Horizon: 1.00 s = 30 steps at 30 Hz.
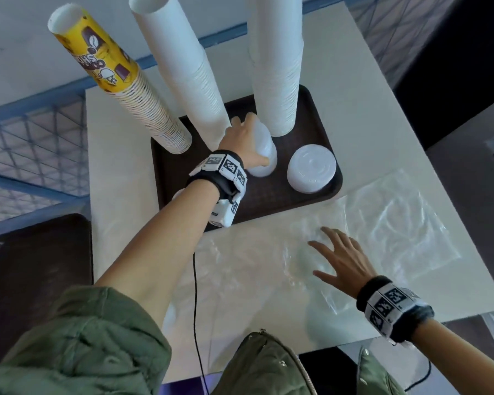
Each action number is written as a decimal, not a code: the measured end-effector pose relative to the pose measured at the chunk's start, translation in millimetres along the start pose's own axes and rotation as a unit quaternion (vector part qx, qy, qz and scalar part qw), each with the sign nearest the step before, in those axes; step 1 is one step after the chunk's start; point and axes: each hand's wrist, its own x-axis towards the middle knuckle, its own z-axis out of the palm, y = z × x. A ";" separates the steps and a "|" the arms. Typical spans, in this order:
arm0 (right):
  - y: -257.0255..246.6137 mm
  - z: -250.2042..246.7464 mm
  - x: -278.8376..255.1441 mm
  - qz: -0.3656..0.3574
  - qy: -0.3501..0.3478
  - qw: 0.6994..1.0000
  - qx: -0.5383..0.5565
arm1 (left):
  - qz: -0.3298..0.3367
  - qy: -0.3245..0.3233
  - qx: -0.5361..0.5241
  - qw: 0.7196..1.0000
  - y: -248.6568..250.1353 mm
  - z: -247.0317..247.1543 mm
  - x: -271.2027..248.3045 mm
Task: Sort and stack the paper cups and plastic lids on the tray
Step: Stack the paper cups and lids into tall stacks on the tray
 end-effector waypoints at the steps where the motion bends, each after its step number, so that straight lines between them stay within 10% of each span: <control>1: 1.2 0.5 1.1 0.000 -0.002 1.000 -0.004 | 0.000 -0.004 0.011 1.000 -0.1 1.7 2.5; 30: 6.4 9.9 8.3 0.003 0.021 0.999 -0.040 | 0.030 -0.019 0.055 0.998 5.4 19.8 9.8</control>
